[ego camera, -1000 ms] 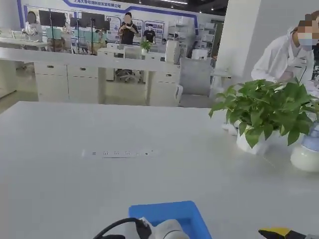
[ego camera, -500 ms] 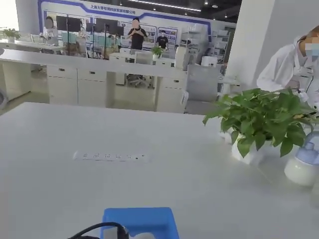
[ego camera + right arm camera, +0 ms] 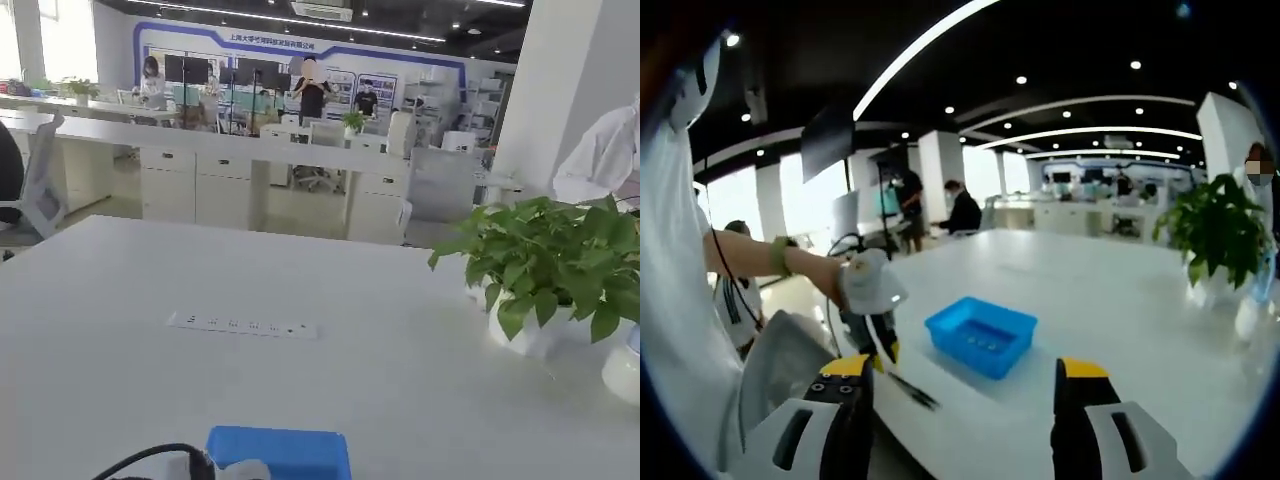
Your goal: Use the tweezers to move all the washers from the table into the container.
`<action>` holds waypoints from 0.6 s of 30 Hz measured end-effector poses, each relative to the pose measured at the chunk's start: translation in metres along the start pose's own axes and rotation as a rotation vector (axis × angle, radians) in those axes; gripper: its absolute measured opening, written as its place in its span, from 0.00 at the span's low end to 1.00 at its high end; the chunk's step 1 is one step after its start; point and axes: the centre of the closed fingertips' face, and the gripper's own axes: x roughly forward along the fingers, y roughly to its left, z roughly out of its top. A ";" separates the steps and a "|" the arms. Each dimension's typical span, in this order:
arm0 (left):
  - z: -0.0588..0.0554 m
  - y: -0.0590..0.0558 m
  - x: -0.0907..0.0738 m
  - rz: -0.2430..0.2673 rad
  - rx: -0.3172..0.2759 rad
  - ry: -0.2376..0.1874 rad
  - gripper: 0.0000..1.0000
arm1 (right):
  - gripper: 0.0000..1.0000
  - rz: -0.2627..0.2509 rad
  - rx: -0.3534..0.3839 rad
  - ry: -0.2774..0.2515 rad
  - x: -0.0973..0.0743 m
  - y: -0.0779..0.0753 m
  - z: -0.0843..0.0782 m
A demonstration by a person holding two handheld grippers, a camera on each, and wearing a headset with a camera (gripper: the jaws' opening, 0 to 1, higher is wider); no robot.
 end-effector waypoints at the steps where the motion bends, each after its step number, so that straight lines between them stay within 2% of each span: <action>1: 0.001 0.001 -0.003 0.008 -0.023 -0.039 0.18 | 0.72 0.008 -0.011 0.001 0.001 0.000 0.000; 2: 0.003 0.002 -0.009 0.023 -0.060 -0.110 0.20 | 0.72 0.014 -0.026 0.012 0.003 0.000 -0.001; 3: 0.004 0.001 -0.013 0.028 -0.080 -0.156 0.22 | 0.73 0.020 -0.053 0.028 0.005 -0.002 -0.003; 4: 0.005 0.000 -0.019 0.033 -0.094 -0.226 0.24 | 0.74 0.021 -0.064 0.038 0.006 -0.003 -0.006; 7: 0.006 -0.002 -0.031 0.076 -0.157 -0.373 0.35 | 0.76 0.012 -0.074 0.042 0.010 -0.011 -0.014; 8: 0.008 0.000 -0.037 0.097 -0.199 -0.450 0.39 | 0.76 0.003 -0.070 0.036 0.010 -0.013 -0.015; 9: 0.008 0.001 -0.041 0.115 -0.233 -0.498 0.43 | 0.76 -0.004 -0.066 0.032 0.009 -0.015 -0.016; 10: 0.008 0.004 -0.048 0.130 -0.289 -0.572 0.46 | 0.77 -0.014 -0.056 0.024 0.009 -0.018 -0.017; 12: 0.006 0.008 -0.059 0.159 -0.357 -0.665 0.52 | 0.80 -0.034 -0.045 0.004 0.008 -0.022 -0.018; 13: 0.007 0.013 -0.071 0.196 -0.389 -0.761 0.56 | 0.83 -0.046 -0.036 -0.001 0.008 -0.024 -0.018; 14: 0.008 0.015 -0.079 0.216 -0.418 -0.822 0.61 | 0.86 -0.064 -0.012 -0.028 0.006 -0.030 -0.020; 15: 0.007 0.019 -0.091 0.245 -0.466 -0.903 0.69 | 0.90 -0.066 0.001 -0.047 0.006 -0.031 -0.020; 16: 0.006 0.022 -0.100 0.269 -0.493 -0.958 0.74 | 0.92 -0.075 0.014 -0.061 0.008 -0.031 -0.014; 17: 0.006 0.021 -0.106 0.287 -0.509 -0.992 0.79 | 0.94 -0.081 0.015 -0.063 0.008 -0.031 -0.014; 18: 0.005 0.023 -0.116 0.321 -0.513 -1.046 0.84 | 0.95 -0.090 0.009 -0.066 0.007 -0.032 -0.016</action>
